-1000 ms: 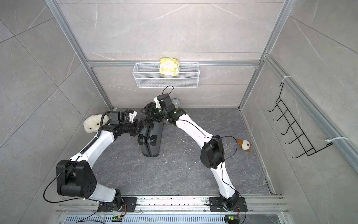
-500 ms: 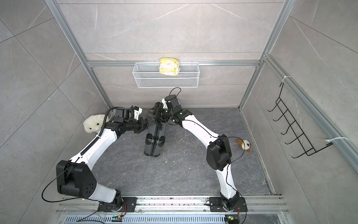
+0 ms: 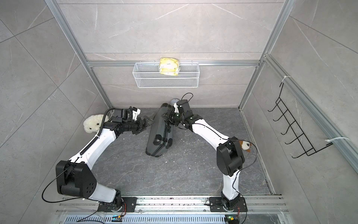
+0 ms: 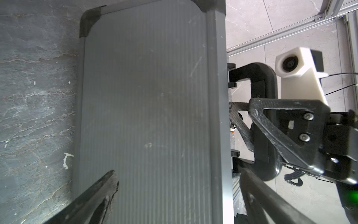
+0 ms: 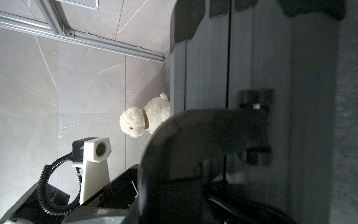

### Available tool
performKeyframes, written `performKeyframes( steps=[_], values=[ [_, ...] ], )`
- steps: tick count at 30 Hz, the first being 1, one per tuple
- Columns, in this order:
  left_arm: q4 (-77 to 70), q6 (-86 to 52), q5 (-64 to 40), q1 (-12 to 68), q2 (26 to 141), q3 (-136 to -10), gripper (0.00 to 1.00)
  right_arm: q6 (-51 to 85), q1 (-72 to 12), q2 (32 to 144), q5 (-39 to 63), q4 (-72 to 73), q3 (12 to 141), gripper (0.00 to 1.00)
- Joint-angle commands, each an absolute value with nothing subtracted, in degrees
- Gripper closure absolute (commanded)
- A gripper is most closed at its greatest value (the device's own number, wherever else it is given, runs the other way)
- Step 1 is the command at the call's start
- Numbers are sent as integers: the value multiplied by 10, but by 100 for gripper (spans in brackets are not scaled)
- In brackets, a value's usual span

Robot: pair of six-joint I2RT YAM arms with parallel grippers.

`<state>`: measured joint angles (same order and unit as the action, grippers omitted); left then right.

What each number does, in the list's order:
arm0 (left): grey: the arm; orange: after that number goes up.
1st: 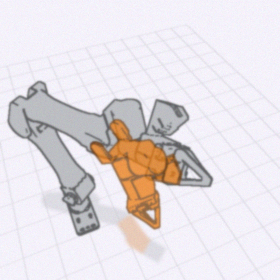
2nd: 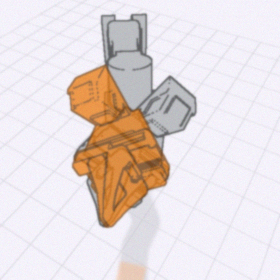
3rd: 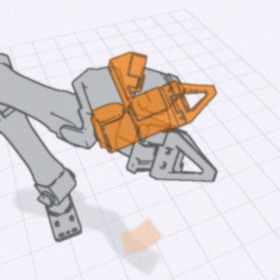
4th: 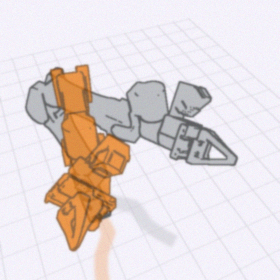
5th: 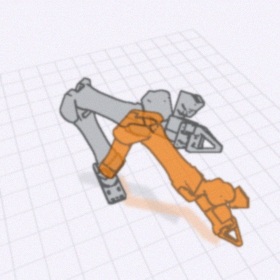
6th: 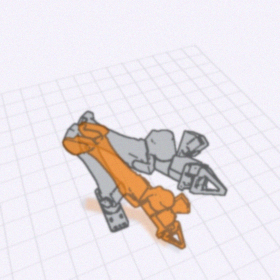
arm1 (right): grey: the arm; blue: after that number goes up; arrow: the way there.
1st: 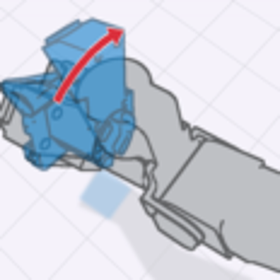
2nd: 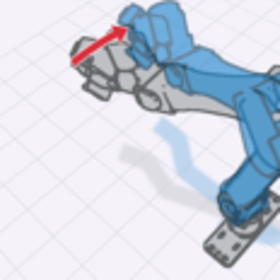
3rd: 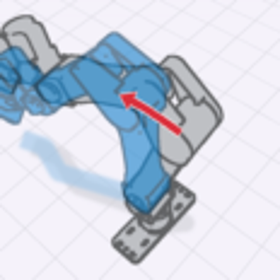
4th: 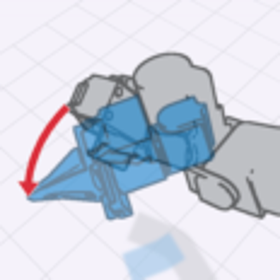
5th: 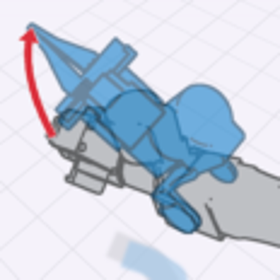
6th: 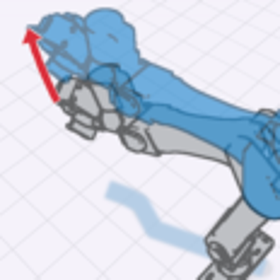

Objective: Open the poker set cases
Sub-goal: Place the poker set case at the center of the board.

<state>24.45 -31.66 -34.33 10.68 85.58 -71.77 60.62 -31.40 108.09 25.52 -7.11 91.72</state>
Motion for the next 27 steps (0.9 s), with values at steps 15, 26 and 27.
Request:
performKeyframes(
  steps=[15, 26, 27],
  values=[
    [213, -308, -349, 104, 873, -668, 1, 486, -276, 971, 294, 65, 613, 44],
    [199, -315, -348, 104, 871, -662, 1, 450, -254, 955, 269, 7, 558, 17],
    [196, -316, -347, 105, 872, -659, 2, 456, -251, 954, 268, 24, 545, 17]
  ],
)
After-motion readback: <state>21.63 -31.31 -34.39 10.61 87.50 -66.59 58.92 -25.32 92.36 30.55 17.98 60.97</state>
